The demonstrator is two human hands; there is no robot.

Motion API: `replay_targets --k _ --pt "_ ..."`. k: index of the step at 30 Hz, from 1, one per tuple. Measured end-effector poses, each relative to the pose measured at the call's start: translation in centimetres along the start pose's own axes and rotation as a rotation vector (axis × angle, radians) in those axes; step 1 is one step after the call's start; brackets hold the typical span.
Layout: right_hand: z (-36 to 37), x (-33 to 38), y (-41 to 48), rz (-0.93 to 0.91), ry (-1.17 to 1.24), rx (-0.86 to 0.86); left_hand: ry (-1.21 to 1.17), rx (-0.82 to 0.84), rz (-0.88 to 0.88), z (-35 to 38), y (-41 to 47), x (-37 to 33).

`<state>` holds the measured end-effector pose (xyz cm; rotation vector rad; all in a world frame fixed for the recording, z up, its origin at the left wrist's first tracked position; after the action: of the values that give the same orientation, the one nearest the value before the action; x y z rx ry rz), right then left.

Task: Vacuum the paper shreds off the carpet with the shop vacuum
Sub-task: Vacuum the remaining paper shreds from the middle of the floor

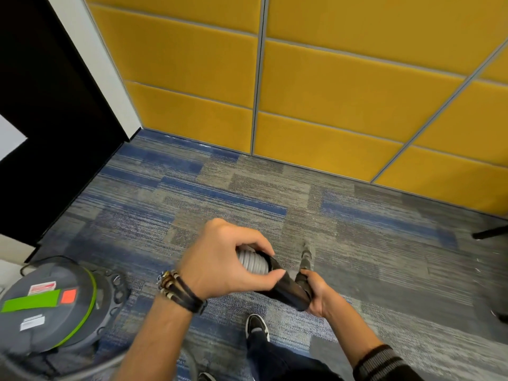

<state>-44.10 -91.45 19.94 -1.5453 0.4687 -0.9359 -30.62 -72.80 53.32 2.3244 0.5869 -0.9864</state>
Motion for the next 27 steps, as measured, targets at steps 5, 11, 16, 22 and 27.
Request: replay_targets --k 5,11,16,22,27 --pt "4.7 0.8 -0.7 -0.031 -0.096 0.007 0.14 -0.153 -0.074 -4.1 -2.7 1.6" --pt "13.8 0.0 -0.8 -0.03 -0.243 0.116 0.238 -0.236 -0.131 -9.2 -4.8 2.2" --pt "19.1 -3.3 -2.7 0.13 -0.145 0.293 0.271 -0.215 -0.14 -13.0 -4.6 1.2" --pt "18.6 -3.2 -2.6 0.16 -0.149 0.314 0.274 -0.219 -0.077 -14.1 -2.7 0.0" --pt "18.5 -1.4 -5.2 0.217 -0.056 0.442 0.375 -0.237 -0.018 -14.6 -1.5 -1.1"
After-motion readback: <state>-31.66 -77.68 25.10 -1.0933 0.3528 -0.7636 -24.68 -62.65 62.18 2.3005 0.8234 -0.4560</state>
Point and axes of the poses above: each hand's wrist, its own y-axis towards the middle knuckle, its own z-axis out of the palm, x = y × z, the point moved 7 cm from there along y, towards the middle knuckle, and after that the axes turned 3 degrees about -x, right-handed, at the moved point
